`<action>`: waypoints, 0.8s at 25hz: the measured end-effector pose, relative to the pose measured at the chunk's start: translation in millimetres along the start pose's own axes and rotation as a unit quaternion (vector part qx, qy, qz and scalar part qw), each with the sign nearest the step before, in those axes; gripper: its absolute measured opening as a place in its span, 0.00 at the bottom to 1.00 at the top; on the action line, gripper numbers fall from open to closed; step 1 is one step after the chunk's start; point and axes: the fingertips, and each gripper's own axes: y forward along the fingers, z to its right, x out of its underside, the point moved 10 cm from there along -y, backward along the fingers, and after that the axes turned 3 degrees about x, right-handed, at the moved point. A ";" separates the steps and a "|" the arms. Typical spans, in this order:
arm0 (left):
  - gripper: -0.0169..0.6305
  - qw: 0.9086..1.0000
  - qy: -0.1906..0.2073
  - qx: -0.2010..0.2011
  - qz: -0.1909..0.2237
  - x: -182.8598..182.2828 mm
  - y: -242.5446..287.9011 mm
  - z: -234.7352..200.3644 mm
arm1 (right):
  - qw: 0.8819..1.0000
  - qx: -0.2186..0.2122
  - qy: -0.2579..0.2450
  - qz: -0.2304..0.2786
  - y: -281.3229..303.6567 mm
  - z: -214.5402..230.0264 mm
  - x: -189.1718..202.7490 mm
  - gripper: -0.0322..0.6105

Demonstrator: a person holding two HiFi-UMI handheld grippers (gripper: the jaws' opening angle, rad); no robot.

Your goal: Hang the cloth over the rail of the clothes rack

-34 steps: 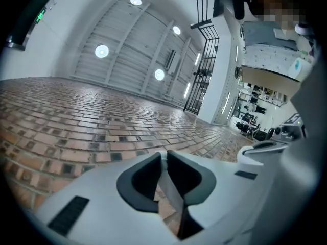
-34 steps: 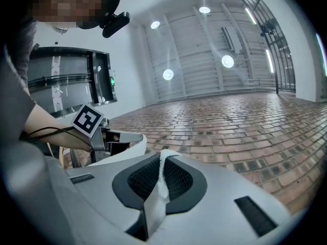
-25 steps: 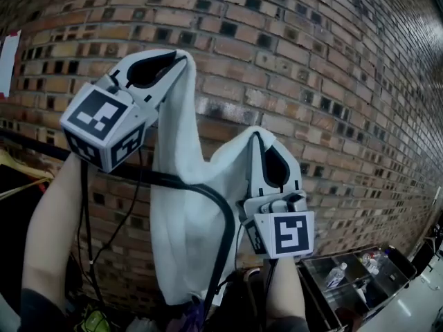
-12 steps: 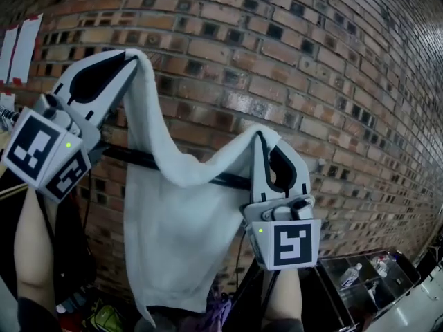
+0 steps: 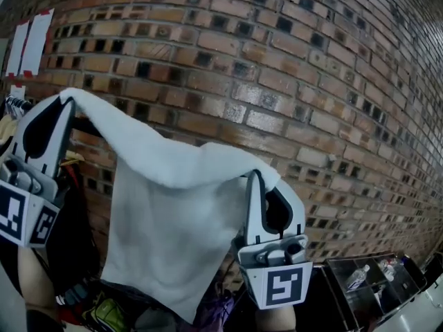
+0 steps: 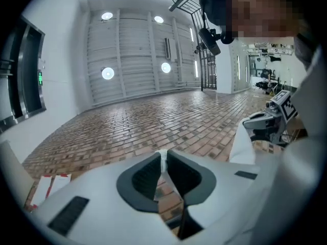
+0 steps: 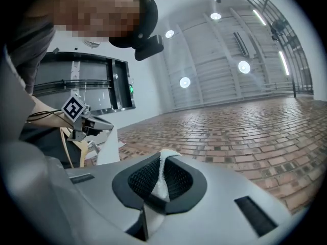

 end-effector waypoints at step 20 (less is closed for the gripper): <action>0.14 0.992 -0.077 -0.012 -0.098 116.1 -106.0 20.8 | 0.992 0.054 0.082 -0.083 -86.8 -35.5 65.0 0.10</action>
